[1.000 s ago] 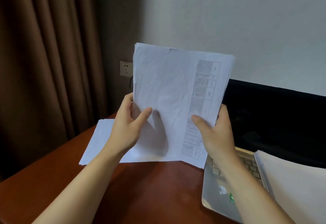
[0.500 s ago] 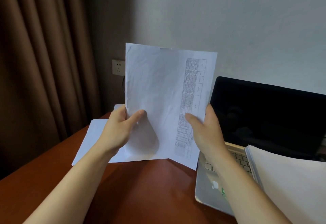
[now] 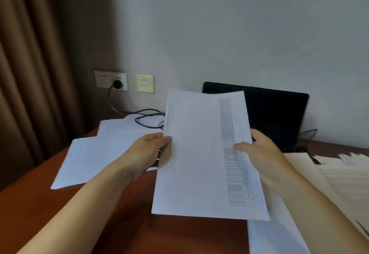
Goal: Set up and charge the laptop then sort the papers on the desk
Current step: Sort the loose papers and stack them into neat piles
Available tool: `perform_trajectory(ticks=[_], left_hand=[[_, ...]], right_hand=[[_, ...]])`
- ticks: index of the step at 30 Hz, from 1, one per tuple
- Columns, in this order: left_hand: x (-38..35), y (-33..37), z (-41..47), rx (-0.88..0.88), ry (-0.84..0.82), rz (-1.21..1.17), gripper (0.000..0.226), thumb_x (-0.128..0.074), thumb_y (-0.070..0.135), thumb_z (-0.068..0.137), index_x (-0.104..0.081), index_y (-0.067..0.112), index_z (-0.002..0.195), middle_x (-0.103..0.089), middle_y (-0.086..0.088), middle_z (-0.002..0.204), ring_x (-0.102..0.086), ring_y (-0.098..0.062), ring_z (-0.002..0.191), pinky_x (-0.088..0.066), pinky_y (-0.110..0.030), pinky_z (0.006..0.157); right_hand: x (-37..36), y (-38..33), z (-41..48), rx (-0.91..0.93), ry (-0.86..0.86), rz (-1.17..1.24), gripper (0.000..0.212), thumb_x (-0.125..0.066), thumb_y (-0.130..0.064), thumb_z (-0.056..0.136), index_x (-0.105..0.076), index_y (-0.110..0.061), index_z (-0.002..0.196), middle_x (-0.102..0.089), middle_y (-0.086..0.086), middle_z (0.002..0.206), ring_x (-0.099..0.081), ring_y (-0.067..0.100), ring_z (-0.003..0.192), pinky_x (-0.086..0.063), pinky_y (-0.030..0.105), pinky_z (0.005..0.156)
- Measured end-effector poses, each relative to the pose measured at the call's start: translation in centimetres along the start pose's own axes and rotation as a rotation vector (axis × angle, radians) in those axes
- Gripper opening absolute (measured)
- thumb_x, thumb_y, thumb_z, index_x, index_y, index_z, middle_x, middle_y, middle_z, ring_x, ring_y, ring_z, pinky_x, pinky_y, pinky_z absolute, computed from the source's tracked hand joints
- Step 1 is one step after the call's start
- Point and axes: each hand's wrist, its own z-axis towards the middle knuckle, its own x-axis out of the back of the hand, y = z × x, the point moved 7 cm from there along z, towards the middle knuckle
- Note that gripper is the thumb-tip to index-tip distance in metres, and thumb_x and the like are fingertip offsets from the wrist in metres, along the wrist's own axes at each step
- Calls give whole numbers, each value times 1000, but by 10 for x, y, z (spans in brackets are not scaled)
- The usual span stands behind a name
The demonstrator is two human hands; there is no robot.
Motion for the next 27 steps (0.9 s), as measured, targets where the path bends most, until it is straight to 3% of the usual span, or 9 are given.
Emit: perform_trajectory(ticks=[2,5,7,9,11,12,16,22,27], left_hand=[[-36,2,-3,6,-72,75,31,-64,31,96,-70,1,98,-73,-15,94,-67,-31,86,-56,-36,82],[-88,-1,-1,6,-162,224,44,-63,30,91,-65,-12,103,-71,-28,96,-64,-29,79,-57,-42,78],[-121,-4,1,-9,-201,326,33,-57,19,98,-65,-13,103,-71,-27,89,-66,-26,72,-61,-37,66],[-150,-4,-1,-26,-228,415,28,-56,15,99,-68,-11,95,-67,-14,72,-62,-17,56,-52,-24,49],[-173,-6,-3,-33,-257,500,26,-57,14,99,-70,-6,90,-67,-7,65,-58,-13,42,-47,-20,43],[-182,-9,-4,-33,-268,547,25,-57,14,99,-70,-4,85,-67,-8,62,-57,-14,40,-47,-20,43],[-207,-17,-5,-68,-262,699,34,-56,10,94,-66,6,61,-65,-7,50,-54,-14,38,-42,-18,43],[-212,-5,-4,-203,-139,923,27,-66,25,87,-74,8,67,-72,-8,69,-68,-26,72,-46,-27,55],[-207,-7,-2,-220,-116,998,30,-68,33,84,-57,14,63,-67,-5,70,-65,-27,74,-47,-31,59]], right_hand=[[36,17,-6,-50,60,-55,19,-59,-2,90,-67,-14,102,-74,7,98,-71,24,92,-56,41,83],[83,41,-20,-103,138,-125,18,-51,-2,91,-66,-4,102,-67,20,93,-58,25,82,-49,44,73],[112,52,-31,-112,188,-186,22,-48,-1,92,-68,-9,99,-68,9,90,-57,21,78,-49,38,69],[137,60,-42,-106,232,-243,27,-49,0,91,-70,-14,97,-72,4,88,-58,16,68,-44,26,59],[158,66,-49,-92,264,-311,27,-50,1,90,-72,-14,98,-73,-1,85,-64,16,64,-49,31,55],[166,70,-52,-82,271,-347,29,-51,0,89,-72,-18,98,-74,-5,89,-69,18,73,-56,37,63],[183,73,-58,-20,291,-470,39,-55,-1,87,-70,-25,113,-72,-11,103,-69,15,91,-58,38,83],[192,83,-59,-29,340,-619,35,-63,-12,86,-56,-26,117,-64,-8,101,-66,18,83,-57,37,69],[190,85,-55,-58,323,-877,40,-65,-20,86,-54,-22,125,-54,0,116,-57,23,88,-42,30,63]])
